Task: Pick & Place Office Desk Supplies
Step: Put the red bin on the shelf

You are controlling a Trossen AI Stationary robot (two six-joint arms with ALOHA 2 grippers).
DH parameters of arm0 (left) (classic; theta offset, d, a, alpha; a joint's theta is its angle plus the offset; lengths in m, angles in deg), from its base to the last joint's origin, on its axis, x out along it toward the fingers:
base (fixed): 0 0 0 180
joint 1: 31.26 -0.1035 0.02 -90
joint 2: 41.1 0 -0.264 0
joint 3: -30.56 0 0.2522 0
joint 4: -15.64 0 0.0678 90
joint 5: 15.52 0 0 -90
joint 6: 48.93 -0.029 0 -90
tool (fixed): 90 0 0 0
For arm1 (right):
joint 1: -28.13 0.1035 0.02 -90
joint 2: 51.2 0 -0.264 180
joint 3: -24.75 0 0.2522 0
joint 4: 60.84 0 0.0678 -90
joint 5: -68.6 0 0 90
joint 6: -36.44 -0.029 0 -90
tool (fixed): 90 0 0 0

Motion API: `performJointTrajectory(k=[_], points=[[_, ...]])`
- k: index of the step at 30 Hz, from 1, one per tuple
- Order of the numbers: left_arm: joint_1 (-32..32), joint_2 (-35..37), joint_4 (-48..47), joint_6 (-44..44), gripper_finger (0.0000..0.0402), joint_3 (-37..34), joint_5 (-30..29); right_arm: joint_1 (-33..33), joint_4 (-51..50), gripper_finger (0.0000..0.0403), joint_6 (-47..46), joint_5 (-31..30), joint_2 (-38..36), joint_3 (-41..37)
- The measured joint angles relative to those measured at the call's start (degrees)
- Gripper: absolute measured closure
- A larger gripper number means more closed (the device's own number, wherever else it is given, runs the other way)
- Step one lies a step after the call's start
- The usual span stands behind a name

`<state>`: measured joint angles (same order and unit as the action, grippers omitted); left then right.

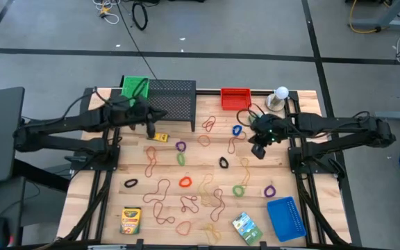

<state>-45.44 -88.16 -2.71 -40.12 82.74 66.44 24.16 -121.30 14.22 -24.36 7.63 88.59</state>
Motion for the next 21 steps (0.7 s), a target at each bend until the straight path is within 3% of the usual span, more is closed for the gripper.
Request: performJointTrajectory(k=[3, 6, 12, 21], points=[[1.3, -2.9, 3.3, 1.7, 0.0394, -0.1, -0.2, -1.3, 0.6, 0.0390, 0.7, -0.6, 0.8, 0.0], [2.5, -5.4, 7.4, 2.3, 0.0394, -0.1, -1.5, -6.7, 3.1, 0.0378, 5.4, 1.2, 3.9, 0.1], [3.9, -8.2, 14.3, 2.4, 0.0394, -0.1, -2.3, -19.8, 3.3, 0.0361, 21.1, 2.6, 17.1, 7.5], [4.5, -8.9, 15.6, 5.4, 0.0393, -0.1, -2.5, -29.4, 4.2, 0.0265, 38.4, 0.6, 36.7, 19.9]])
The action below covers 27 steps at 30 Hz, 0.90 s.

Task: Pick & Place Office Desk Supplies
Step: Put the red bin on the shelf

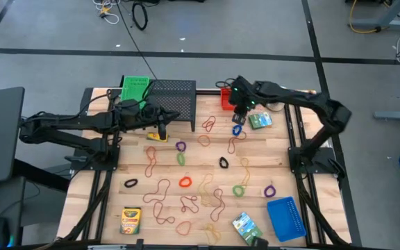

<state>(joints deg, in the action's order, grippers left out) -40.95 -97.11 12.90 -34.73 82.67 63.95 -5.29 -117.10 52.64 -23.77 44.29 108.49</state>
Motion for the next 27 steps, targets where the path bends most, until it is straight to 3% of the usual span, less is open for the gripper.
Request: performJointTrajectory(k=[4, 8, 20, 24, 27], points=[[0.0, 0.0, 0.0, 0.0, 0.0393, 0.0, 0.0, -1.1, 1.4, 0.0241, 3.0, -0.2, 5.0, 1.7], [0.0, 0.0, -0.3, 0.0, 0.0393, 0.0, 0.0, -1.6, 3.7, 0.0248, 4.1, -2.5, 7.9, 1.9], [0.0, -0.5, -0.4, -0.2, 0.0393, 0.0, 0.0, -2.2, 6.7, 0.0333, 4.2, -1.9, 12.4, 1.9], [0.0, -0.6, -0.4, -0.2, 0.0393, 0.0, 0.0, -1.6, 5.8, 0.0381, 4.7, -2.1, 11.7, 1.9], [0.0, -0.6, -0.5, -0.3, 0.0393, 0.0, 0.0, -0.4, 4.2, 0.0391, 7.1, -2.3, 9.7, 1.9]])
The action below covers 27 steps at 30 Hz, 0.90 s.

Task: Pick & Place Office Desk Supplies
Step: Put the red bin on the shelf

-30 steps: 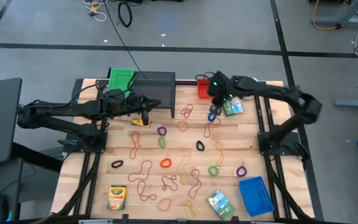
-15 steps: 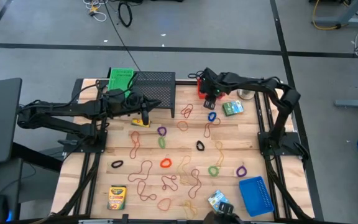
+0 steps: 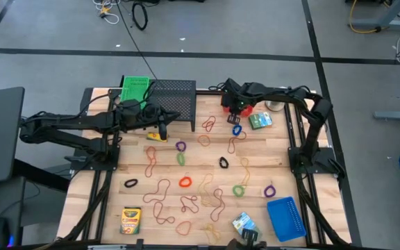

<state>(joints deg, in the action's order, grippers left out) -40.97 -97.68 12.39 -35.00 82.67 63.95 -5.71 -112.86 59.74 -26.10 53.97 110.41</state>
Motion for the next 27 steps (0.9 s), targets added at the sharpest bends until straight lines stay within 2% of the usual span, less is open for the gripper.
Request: performJointTrajectory(k=[8, 14, 17, 21, 27], points=[[0.0, 0.0, 0.0, -0.4, 0.0393, 0.0, 0.0, 5.9, -6.7, 0.0393, 5.4, -1.8, -10.7, 0.0], [-0.1, 0.0, -0.2, -0.6, 0.0393, 0.0, -0.2, 17.7, -8.6, 0.0394, 14.0, 0.0, -17.7, 0.0], [-0.1, 0.0, -0.4, -0.9, 0.0393, 0.0, -0.4, 25.2, -5.7, 0.0394, 18.3, 0.9, -16.9, 0.0], [-0.2, 0.0, -0.4, -1.0, 0.0393, 0.0, 0.0, 33.1, 0.7, 0.0394, 25.3, 1.3, -11.8, 0.0], [-0.1, 0.0, -1.1, -1.0, 0.0393, 0.0, 0.2, 39.3, 8.9, 0.0394, 37.2, 1.2, -3.8, 0.0]])
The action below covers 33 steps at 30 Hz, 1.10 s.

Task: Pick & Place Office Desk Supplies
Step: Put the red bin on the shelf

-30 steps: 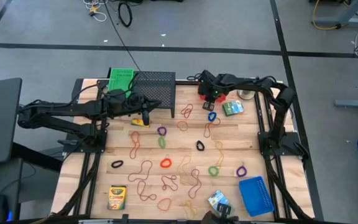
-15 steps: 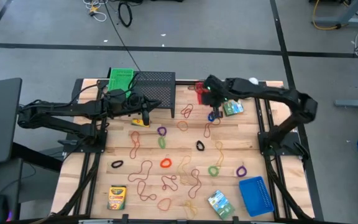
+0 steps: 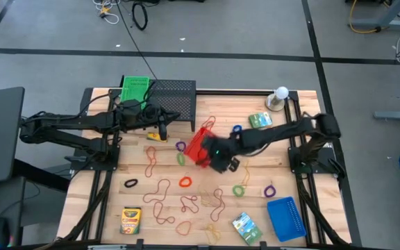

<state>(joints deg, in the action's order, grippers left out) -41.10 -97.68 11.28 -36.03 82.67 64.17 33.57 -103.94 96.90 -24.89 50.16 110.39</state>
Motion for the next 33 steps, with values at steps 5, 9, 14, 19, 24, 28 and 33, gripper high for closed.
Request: performJointTrajectory(k=[5, 9, 14, 19, 24, 28, 33], points=[[0.0, 0.0, -2.3, -0.5, 0.0393, 0.0, 1.7, 1.6, 2.0, 0.0393, 7.8, -0.5, 3.5, 0.0], [0.2, 0.0, -2.9, -0.9, 0.0393, 0.0, 3.7, 1.5, 0.5, 0.0393, 10.6, -1.2, 4.5, 0.0], [0.2, 0.0, -3.0, -0.9, 0.0393, 0.0, 4.6, 1.3, -0.2, 0.0393, 13.5, -1.8, 4.5, 0.0], [0.2, 0.0, -4.4, 1.1, 0.0393, 0.0, 5.5, 0.6, -0.9, 0.0392, 20.2, -1.0, 5.7, 0.1], [0.6, 0.0, -5.6, 1.7, 0.0393, 0.0, 5.5, 0.2, 1.1, 0.0392, 23.9, -1.4, 7.5, 0.1], [1.6, 0.0, -6.2, 2.0, 0.0391, 0.0, 5.5, 0.5, 4.2, 0.0374, 21.7, -2.5, 7.9, 0.1], [2.0, 0.0, -8.0, 1.2, 0.0385, 0.0, 6.4, 2.5, 5.7, 0.0317, 15.6, -4.5, 7.8, 0.1]])
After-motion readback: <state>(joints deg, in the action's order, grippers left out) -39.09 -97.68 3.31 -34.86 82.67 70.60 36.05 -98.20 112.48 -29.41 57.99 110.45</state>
